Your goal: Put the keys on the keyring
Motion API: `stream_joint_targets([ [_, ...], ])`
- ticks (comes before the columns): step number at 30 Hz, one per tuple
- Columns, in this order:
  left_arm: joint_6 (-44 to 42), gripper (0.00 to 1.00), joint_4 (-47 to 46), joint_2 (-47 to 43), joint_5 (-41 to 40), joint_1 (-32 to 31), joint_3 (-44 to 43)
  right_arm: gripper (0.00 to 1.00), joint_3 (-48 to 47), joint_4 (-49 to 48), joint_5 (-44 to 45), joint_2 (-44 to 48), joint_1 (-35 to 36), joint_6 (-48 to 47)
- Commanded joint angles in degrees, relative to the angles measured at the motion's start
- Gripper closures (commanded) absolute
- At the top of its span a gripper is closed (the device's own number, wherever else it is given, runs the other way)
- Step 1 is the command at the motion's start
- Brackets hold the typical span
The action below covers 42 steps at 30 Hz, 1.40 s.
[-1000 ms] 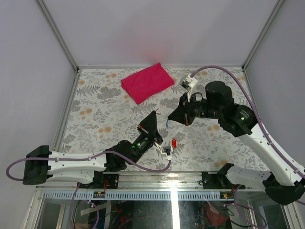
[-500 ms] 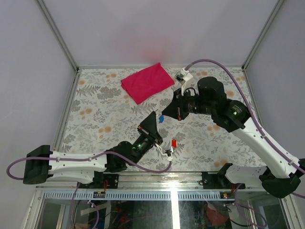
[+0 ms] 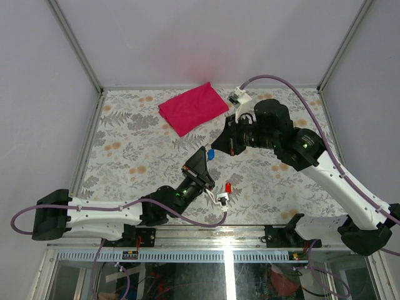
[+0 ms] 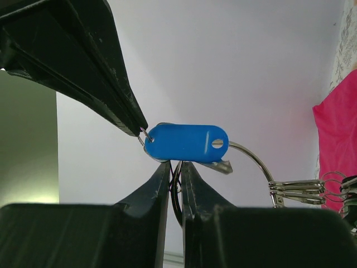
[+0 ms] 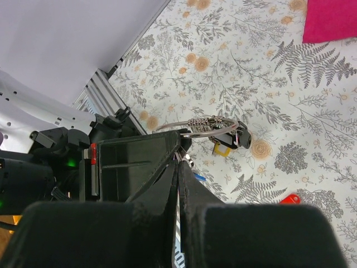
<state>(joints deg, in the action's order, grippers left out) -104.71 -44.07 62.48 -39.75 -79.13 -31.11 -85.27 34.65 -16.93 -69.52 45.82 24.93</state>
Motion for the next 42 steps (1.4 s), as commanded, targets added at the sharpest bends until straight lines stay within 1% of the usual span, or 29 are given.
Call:
stream_joint_targets([
  [1, -3.23, 1.00, -6.57, 0.01, -1.38, -0.49, -0.43, 1.00, -3.55, 0.74, 1.77, -0.98, 0.76, 0.99],
  [19, -4.96, 1.00, -6.38, 0.89, -2.29, -0.46, -1.03, 1.00, -5.56, 4.70, 1.96, -3.77, 1.41, 1.09],
  [29, -5.53, 1.00, -6.45, 1.11, -2.20, -0.50, -1.05, 1.00, -6.60, 6.95, 4.16, -4.78, 1.72, 1.26],
  [42, -5.66, 1.00, -5.87, 1.23, -2.36, -0.54, -0.77, 1.00, -7.08, 6.35, 3.65, -5.18, 1.98, 1.43],
])
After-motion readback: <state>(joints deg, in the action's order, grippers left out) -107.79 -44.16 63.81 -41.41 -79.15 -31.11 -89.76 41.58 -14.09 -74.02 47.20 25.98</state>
